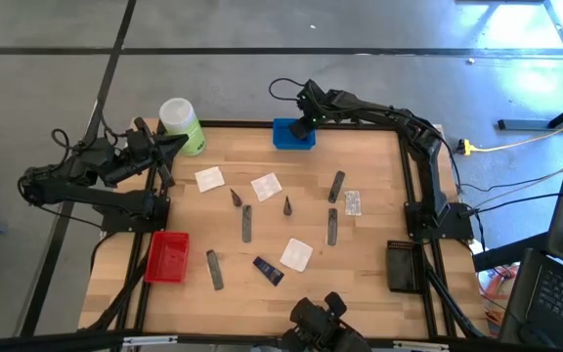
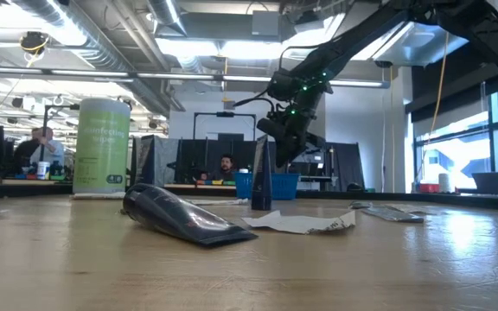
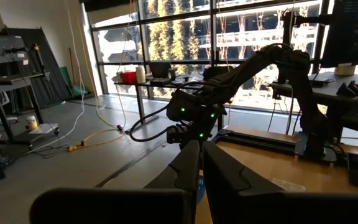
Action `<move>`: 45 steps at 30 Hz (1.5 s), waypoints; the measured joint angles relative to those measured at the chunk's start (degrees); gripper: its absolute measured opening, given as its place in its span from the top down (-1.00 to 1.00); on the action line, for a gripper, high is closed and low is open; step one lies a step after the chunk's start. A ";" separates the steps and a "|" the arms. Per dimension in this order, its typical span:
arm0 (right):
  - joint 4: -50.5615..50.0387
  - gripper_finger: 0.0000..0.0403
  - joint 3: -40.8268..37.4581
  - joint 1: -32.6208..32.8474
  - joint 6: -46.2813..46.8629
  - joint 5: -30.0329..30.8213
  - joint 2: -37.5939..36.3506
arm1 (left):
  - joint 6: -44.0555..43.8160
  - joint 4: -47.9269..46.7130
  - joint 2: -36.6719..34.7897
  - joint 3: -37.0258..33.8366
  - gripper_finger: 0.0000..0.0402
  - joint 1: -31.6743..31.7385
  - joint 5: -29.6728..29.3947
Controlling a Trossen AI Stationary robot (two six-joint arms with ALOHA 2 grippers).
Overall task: Pick & Place Travel size toiletries
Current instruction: Put the white bandage pad into the black basket
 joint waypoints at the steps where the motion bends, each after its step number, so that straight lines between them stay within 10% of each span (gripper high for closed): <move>1: 0.01 0.58 0.00 0.00 -0.02 -0.01 0.00 | 0.00 -0.02 -0.02 0.00 0.92 -0.02 0.00; 18: 1.05 0.37 0.02 -0.02 -1.14 -0.15 -3.79 | 0.00 -0.02 -0.02 0.00 0.92 -0.02 0.02; 45: 1.48 0.67 0.11 5.96 -1.50 -10.91 -12.68 | 0.00 0.00 -0.02 0.00 0.92 -0.01 0.02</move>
